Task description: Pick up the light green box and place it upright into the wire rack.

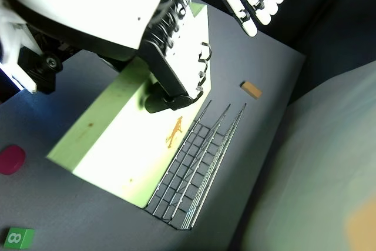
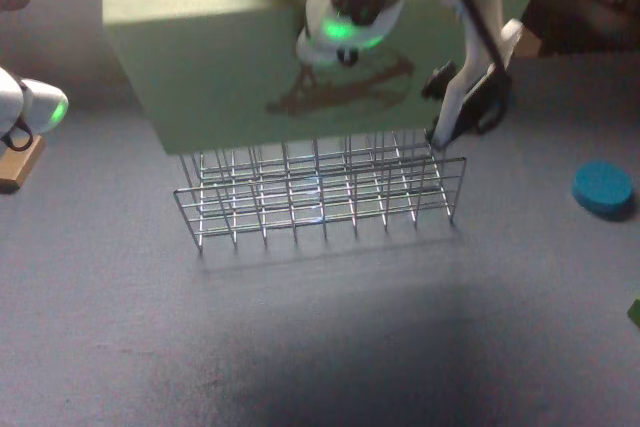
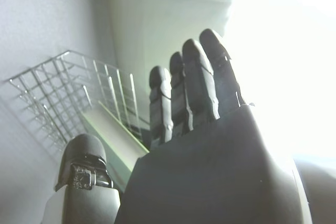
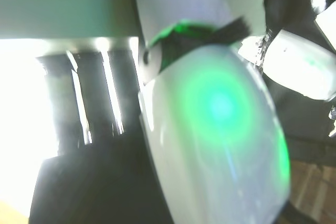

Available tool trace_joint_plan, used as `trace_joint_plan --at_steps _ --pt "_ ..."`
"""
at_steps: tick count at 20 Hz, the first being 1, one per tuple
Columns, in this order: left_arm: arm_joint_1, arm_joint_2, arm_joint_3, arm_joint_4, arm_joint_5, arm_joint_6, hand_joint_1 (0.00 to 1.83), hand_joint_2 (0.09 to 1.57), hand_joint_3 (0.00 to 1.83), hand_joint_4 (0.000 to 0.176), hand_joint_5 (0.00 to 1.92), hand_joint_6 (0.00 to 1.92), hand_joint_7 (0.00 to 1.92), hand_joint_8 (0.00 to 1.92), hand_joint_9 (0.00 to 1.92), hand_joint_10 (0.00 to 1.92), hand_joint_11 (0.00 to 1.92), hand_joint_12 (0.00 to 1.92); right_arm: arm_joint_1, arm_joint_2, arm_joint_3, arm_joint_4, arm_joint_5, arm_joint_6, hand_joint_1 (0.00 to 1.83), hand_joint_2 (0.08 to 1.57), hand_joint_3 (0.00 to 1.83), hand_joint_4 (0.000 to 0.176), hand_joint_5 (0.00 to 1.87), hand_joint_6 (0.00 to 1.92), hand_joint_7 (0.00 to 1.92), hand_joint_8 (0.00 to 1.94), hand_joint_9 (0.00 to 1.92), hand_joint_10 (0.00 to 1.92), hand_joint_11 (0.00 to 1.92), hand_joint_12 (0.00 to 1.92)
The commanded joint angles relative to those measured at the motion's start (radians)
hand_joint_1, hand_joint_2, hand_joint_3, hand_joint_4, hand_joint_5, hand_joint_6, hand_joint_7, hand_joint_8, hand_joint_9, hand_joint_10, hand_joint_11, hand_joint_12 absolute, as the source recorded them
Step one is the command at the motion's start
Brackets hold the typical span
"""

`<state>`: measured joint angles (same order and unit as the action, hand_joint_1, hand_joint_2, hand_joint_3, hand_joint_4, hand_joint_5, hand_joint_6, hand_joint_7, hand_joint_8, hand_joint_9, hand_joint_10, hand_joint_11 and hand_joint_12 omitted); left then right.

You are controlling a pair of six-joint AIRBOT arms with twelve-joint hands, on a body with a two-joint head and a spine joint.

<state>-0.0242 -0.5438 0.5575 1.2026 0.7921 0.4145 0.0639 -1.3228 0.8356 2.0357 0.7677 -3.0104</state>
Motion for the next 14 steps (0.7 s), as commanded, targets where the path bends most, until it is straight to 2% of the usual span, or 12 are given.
trace_joint_plan --at_steps 1,12,14 --pt "-0.017 0.005 -0.004 0.085 -0.025 0.002 0.01 1.25 0.00 0.024 0.27 0.00 0.23 0.00 0.22 0.00 0.00 0.57 0.006 -0.003 0.004 -0.077 -0.035 0.000 1.23 1.15 0.00 0.000 0.85 1.03 0.98 1.17 0.86 1.20 0.77 1.52" --pt "-0.020 0.004 -0.013 0.081 -0.024 -0.003 0.01 1.25 0.00 0.025 0.27 0.00 0.23 0.00 0.22 0.00 0.00 0.56 -0.050 -0.062 0.080 -0.076 -0.054 0.001 1.21 1.15 0.00 0.000 0.88 1.03 0.96 1.19 0.87 1.17 0.78 1.49" --pt "-0.020 0.004 -0.013 0.081 -0.024 -0.004 0.01 1.25 0.00 0.025 0.27 0.00 0.23 0.00 0.22 0.00 0.00 0.56 -0.061 -0.076 0.099 -0.076 -0.055 0.001 1.22 1.14 0.00 0.000 0.90 0.97 0.97 1.18 0.88 1.16 0.78 1.49"
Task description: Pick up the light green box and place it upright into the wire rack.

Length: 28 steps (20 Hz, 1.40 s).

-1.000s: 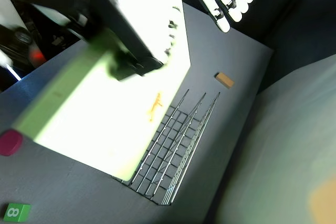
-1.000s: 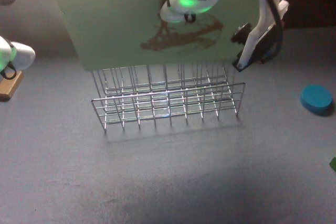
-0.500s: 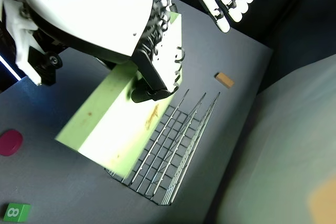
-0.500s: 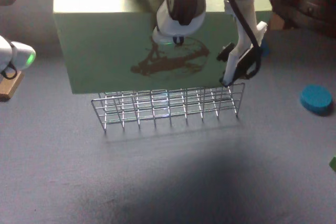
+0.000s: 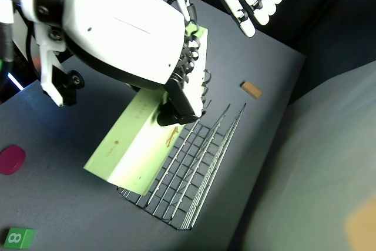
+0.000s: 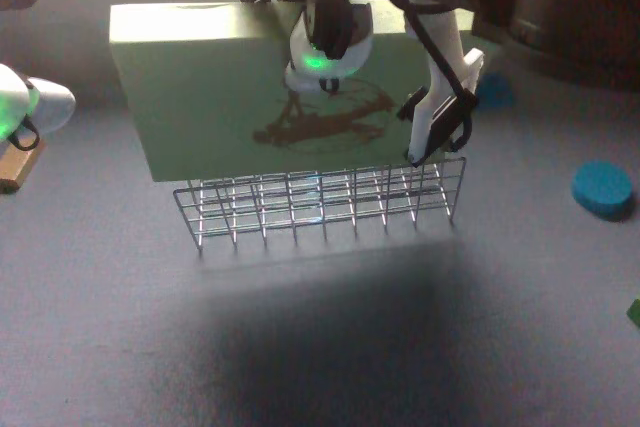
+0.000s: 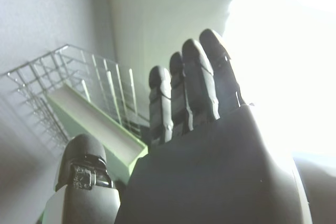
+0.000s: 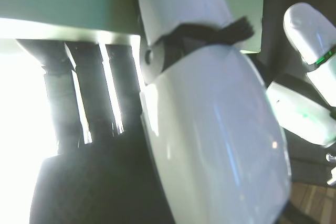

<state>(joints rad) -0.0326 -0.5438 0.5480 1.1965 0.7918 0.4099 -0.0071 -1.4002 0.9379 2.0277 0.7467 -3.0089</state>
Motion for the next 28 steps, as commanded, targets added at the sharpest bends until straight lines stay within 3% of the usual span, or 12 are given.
trace_joint_plan --at_steps 1,2,3,10,11,12,13,14,28 --pt "-0.012 0.004 -0.004 0.087 -0.024 0.000 0.01 1.25 0.00 0.025 0.27 0.00 0.23 0.00 0.22 0.00 0.00 0.56 0.004 -0.004 0.006 -0.068 -0.034 -0.001 1.22 1.14 0.00 0.000 0.91 0.97 0.97 1.18 0.88 1.16 0.77 1.48" --pt "-0.012 0.004 -0.004 0.087 -0.024 0.000 0.01 1.25 0.00 0.025 0.27 0.00 0.23 0.00 0.22 0.00 0.00 0.56 0.000 -0.008 0.011 -0.068 -0.036 -0.001 1.33 1.15 0.00 0.000 0.86 0.98 0.92 1.13 0.84 1.39 0.76 1.48" --pt "-0.013 0.003 -0.005 0.087 -0.024 0.000 0.01 1.25 0.00 0.024 0.28 0.00 0.23 0.00 0.22 0.00 0.00 0.56 -0.006 -0.014 0.021 -0.070 -0.038 -0.001 1.36 1.16 0.00 0.000 0.84 0.99 0.91 1.13 0.83 1.44 0.76 1.49" --pt "0.000 -0.026 -0.010 0.085 -0.024 -0.006 0.01 1.24 0.00 0.024 0.28 0.00 0.22 0.00 0.20 0.00 0.00 0.56 -0.050 -0.052 0.094 -0.075 -0.084 -0.001 1.36 1.16 0.00 0.000 0.81 1.01 0.90 1.14 0.83 1.46 0.77 1.50" --pt "0.005 -0.035 -0.009 0.085 -0.022 -0.010 0.01 1.24 0.00 0.024 0.28 0.00 0.22 0.00 0.20 0.00 0.00 0.56 -0.057 -0.059 0.104 -0.075 -0.089 -0.001 1.24 1.14 0.00 0.000 0.88 0.99 0.98 1.17 0.89 1.19 0.78 1.51" --pt "0.008 -0.043 -0.009 0.085 -0.017 -0.017 0.01 1.24 0.00 0.024 0.28 0.00 0.22 0.00 0.20 0.00 0.00 0.56 -0.064 -0.065 0.114 -0.075 -0.095 -0.001 1.23 1.14 0.00 0.000 0.88 0.99 0.98 1.17 0.89 1.18 0.79 1.51" --pt "0.009 -0.050 -0.010 0.086 -0.014 -0.023 0.01 1.24 0.00 0.024 0.28 0.00 0.22 0.00 0.20 0.00 0.00 0.56 -0.073 -0.073 0.130 -0.075 -0.099 -0.001 1.34 1.16 0.00 0.000 0.83 1.00 0.93 1.13 0.85 1.39 0.78 1.51" --pt "0.009 -0.053 -0.011 0.086 -0.013 -0.025 0.01 1.24 0.00 0.024 0.28 0.00 0.22 0.00 0.20 0.00 0.00 0.56 -0.080 -0.078 0.139 -0.075 -0.100 -0.001 1.36 1.16 0.00 0.000 0.82 1.00 0.92 1.12 0.84 1.44 0.78 1.51" --pt "0.018 -0.055 -0.039 0.130 0.009 -0.111 0.01 1.25 0.00 0.024 0.27 0.00 0.22 0.00 0.20 0.00 0.00 0.56 -0.145 -0.087 0.163 -0.090 -0.116 0.000 1.36 1.16 0.00 0.000 0.82 1.02 0.92 1.11 0.83 1.45 0.76 1.52"
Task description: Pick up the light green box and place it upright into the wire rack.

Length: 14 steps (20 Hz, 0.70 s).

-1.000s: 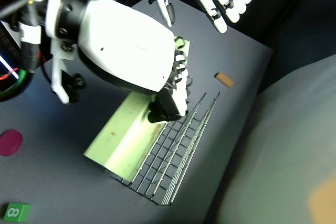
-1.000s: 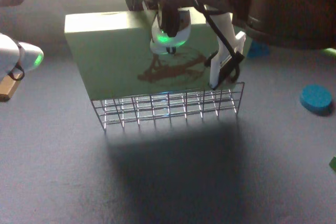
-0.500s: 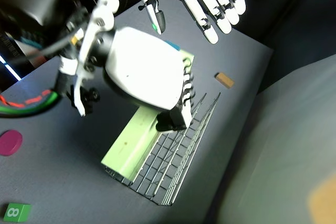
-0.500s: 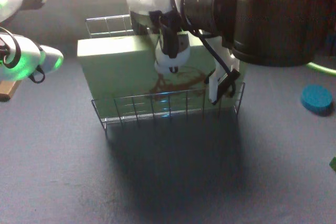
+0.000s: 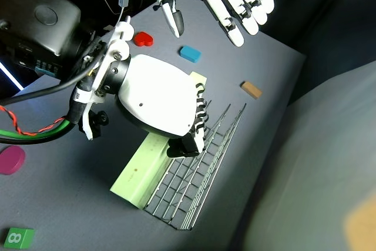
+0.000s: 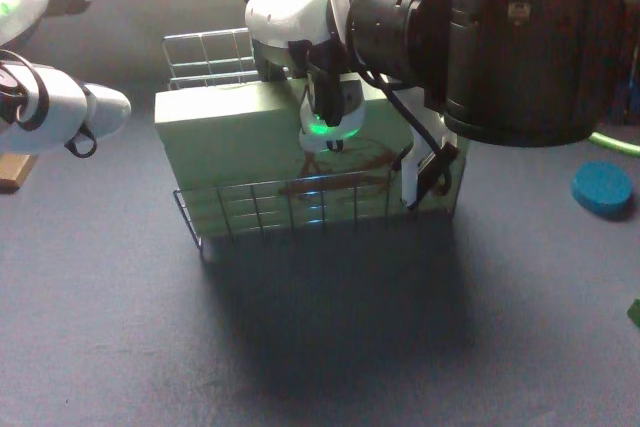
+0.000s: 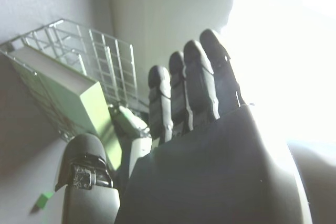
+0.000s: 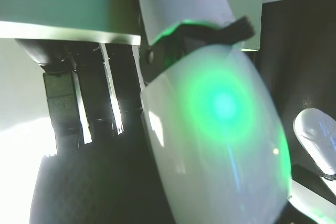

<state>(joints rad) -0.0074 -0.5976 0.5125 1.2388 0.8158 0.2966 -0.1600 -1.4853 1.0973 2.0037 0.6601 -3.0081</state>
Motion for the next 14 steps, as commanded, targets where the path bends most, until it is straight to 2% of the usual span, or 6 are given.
trace_joint_plan --at_steps 1,9,10,11,12,14 --pt "-0.007 -0.001 -0.005 0.089 -0.015 -0.003 0.01 1.25 0.00 0.024 0.27 0.00 0.22 0.00 0.20 0.00 0.00 0.56 0.008 -0.002 0.004 -0.066 -0.029 -0.001 1.36 1.16 0.00 0.000 0.82 1.02 0.92 1.11 0.83 1.45 0.76 1.52" --pt "0.004 -0.003 -0.011 0.089 -0.026 -0.018 0.01 1.25 0.00 0.024 0.27 0.00 0.22 0.00 0.19 0.00 0.00 0.56 0.009 0.002 0.003 -0.077 -0.029 -0.001 1.35 1.18 0.00 0.000 0.75 1.11 0.89 1.17 0.81 1.49 0.69 1.52" --pt "0.006 -0.004 -0.011 0.090 -0.027 -0.020 0.01 1.25 0.00 0.023 0.27 0.00 0.22 0.00 0.19 0.00 0.00 0.56 0.010 0.004 0.003 -0.077 -0.029 -0.001 1.21 1.21 0.00 0.000 0.71 1.23 0.87 1.27 0.66 1.22 0.62 1.52" --pt "0.006 -0.006 -0.011 0.090 -0.028 -0.021 0.01 1.25 0.00 0.025 0.26 0.00 0.22 0.00 0.19 0.00 0.00 0.56 0.011 0.006 0.002 -0.077 -0.029 -0.001 1.07 1.13 0.00 0.000 0.62 0.38 0.68 0.54 0.51 0.88 0.44 1.47" --pt "0.006 -0.008 -0.011 0.090 -0.028 -0.022 0.01 1.25 0.00 0.025 0.26 0.00 0.22 0.00 0.19 0.00 0.00 0.56 0.011 0.009 -0.001 -0.077 -0.029 -0.001 1.07 1.13 0.00 0.000 0.62 0.38 0.68 0.54 0.51 0.88 0.44 1.47" --pt "0.007 -0.010 -0.012 0.090 -0.027 -0.026 0.01 1.24 0.00 0.025 0.26 0.00 0.22 0.00 0.19 0.00 0.00 0.55 0.012 0.014 -0.006 -0.077 -0.031 -0.001 1.01 1.08 0.00 0.000 0.63 0.08 0.69 0.17 0.48 0.56 0.33 1.42"
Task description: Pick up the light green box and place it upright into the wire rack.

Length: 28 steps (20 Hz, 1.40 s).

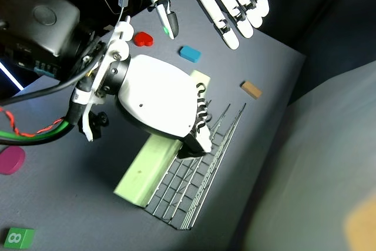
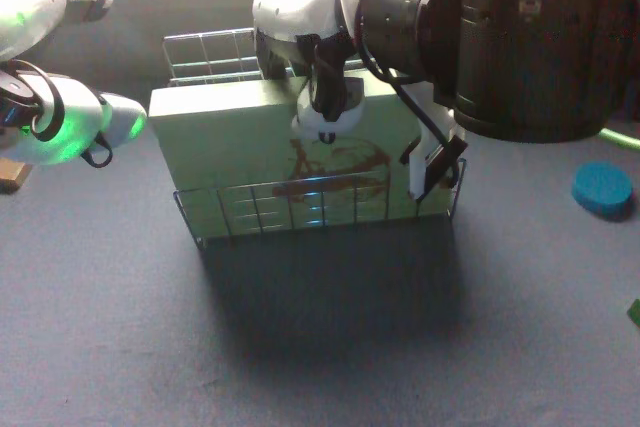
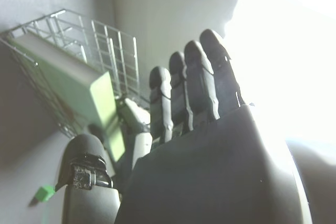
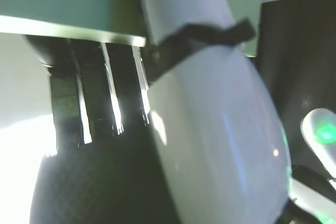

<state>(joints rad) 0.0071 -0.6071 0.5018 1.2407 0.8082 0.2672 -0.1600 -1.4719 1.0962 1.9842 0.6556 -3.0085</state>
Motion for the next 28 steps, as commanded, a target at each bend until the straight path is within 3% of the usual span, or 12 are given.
trace_joint_plan --at_steps 1,4,10,18,20,21,22,23,24,25,27,28 --pt "-0.006 -0.001 -0.001 0.088 -0.020 0.001 0.01 1.24 0.00 0.025 0.26 0.00 0.22 0.00 0.19 0.00 0.00 0.55 0.013 0.003 -0.006 -0.057 -0.026 -0.001 0.99 1.06 0.00 0.000 0.62 0.03 0.70 0.08 0.50 0.43 0.29 1.39" --pt "-0.004 -0.003 -0.003 0.088 -0.020 -0.003 0.01 1.24 0.00 0.025 0.26 0.00 0.22 0.00 0.19 0.00 0.00 0.55 0.022 0.021 -0.028 -0.057 -0.025 -0.001 0.93 1.02 0.00 0.000 0.57 0.00 0.63 0.00 0.52 0.15 0.20 1.28" --pt "-0.002 -0.003 -0.009 0.088 -0.020 -0.006 0.01 1.25 0.00 0.024 0.26 0.00 0.22 0.00 0.19 0.00 0.00 0.54 0.095 0.164 -0.174 -0.059 -0.017 -0.001 0.82 0.89 0.00 0.000 0.41 0.00 0.47 0.00 0.37 0.02 0.03 1.19" --pt "0.036 -0.013 -0.028 0.118 -0.018 -0.071 0.02 1.24 0.00 0.024 0.27 0.00 0.23 0.00 0.19 0.00 0.00 0.54 0.163 0.534 -0.510 -0.105 -0.044 -0.004 0.81 0.89 0.00 0.000 0.40 0.00 0.42 0.00 0.36 0.01 0.00 1.18" --pt "0.036 -0.022 -0.030 0.118 -0.011 -0.072 0.09 1.23 0.00 0.023 0.31 0.01 0.26 0.01 0.22 0.01 0.00 0.60 0.148 0.605 -0.573 -0.111 -0.046 -0.003 0.70 0.96 0.01 0.000 0.53 0.02 0.51 0.01 0.39 0.01 0.01 1.17" --pt "0.035 -0.026 -0.030 0.118 -0.011 -0.072 0.13 1.22 0.00 0.021 0.40 0.01 0.43 0.01 0.36 0.02 0.00 0.78 0.138 0.635 -0.596 -0.111 -0.047 -0.002 0.66 1.12 0.00 0.000 0.84 0.08 0.84 0.25 0.62 0.74 0.42 1.38" --pt "0.035 -0.033 -0.030 0.118 -0.011 -0.072 0.13 1.22 0.00 0.021 0.40 0.01 0.43 0.01 0.36 0.02 0.00 0.78 0.121 0.668 -0.620 -0.109 -0.059 -0.002 0.66 1.12 0.00 0.000 0.84 0.08 0.84 0.25 0.62 0.74 0.42 1.38" --pt "0.035 -0.039 -0.030 0.118 -0.009 -0.072 0.18 1.23 0.00 0.009 0.54 0.02 0.62 0.04 0.52 0.04 0.13 0.86 0.105 0.689 -0.634 -0.110 -0.091 -0.002 0.66 1.15 0.00 0.000 0.91 0.56 0.86 0.87 0.75 1.39 0.78 1.61" --pt "0.035 -0.047 -0.032 0.118 -0.002 -0.073 0.23 1.23 0.00 0.000 0.68 0.06 0.81 0.11 0.70 0.12 0.30 0.94 0.089 0.710 -0.644 -0.113 -0.136 -0.002 0.66 1.16 0.00 0.000 0.83 1.25 0.80 1.40 0.86 1.77 1.03 1.86" --pt "0.034 -0.055 -0.033 0.118 0.006 -0.075 0.28 1.22 0.01 0.000 0.78 0.15 0.83 0.46 0.75 0.49 0.46 1.08 0.085 0.713 -0.646 -0.121 -0.148 -0.002 0.68 1.17 0.00 0.000 0.75 1.72 0.76 1.77 0.99 1.89 1.23 1.91" --pt "0.032 -0.067 -0.033 0.118 0.015 -0.082 0.42 1.22 0.00 0.000 0.53 1.45 0.66 1.57 0.69 1.63 0.70 1.66 0.073 0.713 -0.645 -0.123 -0.139 0.012 0.73 1.17 0.00 0.000 0.74 1.91 0.83 1.93 1.13 1.92 1.40 1.92" --pt "0.032 -0.071 -0.034 0.118 0.015 -0.084 0.50 1.22 0.00 0.000 0.51 1.83 0.67 1.85 0.73 1.86 0.80 1.87 0.064 0.710 -0.645 -0.123 -0.138 0.022 0.74 1.17 0.00 0.000 0.83 1.92 0.91 1.94 1.17 1.92 1.46 1.92"
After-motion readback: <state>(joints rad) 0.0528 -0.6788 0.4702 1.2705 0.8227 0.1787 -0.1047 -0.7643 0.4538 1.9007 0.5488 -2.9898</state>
